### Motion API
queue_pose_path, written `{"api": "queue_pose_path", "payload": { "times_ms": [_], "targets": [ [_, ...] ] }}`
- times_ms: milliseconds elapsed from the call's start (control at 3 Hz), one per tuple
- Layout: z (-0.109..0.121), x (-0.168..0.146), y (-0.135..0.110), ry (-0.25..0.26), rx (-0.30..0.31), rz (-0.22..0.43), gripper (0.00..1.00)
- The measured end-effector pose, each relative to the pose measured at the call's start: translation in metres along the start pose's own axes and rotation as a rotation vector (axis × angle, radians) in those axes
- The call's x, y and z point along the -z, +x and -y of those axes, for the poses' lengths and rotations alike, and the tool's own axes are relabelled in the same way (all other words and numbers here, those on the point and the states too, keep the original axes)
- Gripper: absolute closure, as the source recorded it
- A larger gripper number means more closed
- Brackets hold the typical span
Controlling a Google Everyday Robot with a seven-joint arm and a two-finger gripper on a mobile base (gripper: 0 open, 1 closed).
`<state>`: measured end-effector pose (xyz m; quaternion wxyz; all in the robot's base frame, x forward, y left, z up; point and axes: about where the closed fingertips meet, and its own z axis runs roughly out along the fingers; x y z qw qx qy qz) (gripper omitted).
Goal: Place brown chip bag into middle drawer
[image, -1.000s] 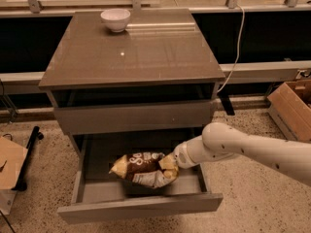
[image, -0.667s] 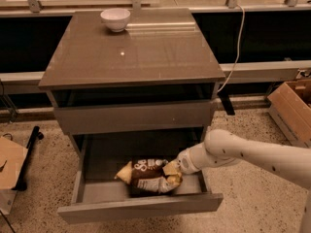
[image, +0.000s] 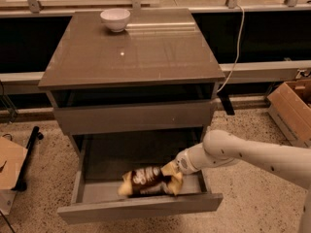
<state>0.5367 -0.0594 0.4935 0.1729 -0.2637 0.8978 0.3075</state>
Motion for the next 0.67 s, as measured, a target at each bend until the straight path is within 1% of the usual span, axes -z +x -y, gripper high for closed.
{"api": "queue_pose_path", "payload": {
  "times_ms": [333,667],
  "targets": [
    [-0.001,-0.0016,0.0005,-0.003,0.001,-0.002,0.07],
    [-0.0017,-0.0026,0.0008,-0.005,0.001,-0.004,0.0]
  ]
}}
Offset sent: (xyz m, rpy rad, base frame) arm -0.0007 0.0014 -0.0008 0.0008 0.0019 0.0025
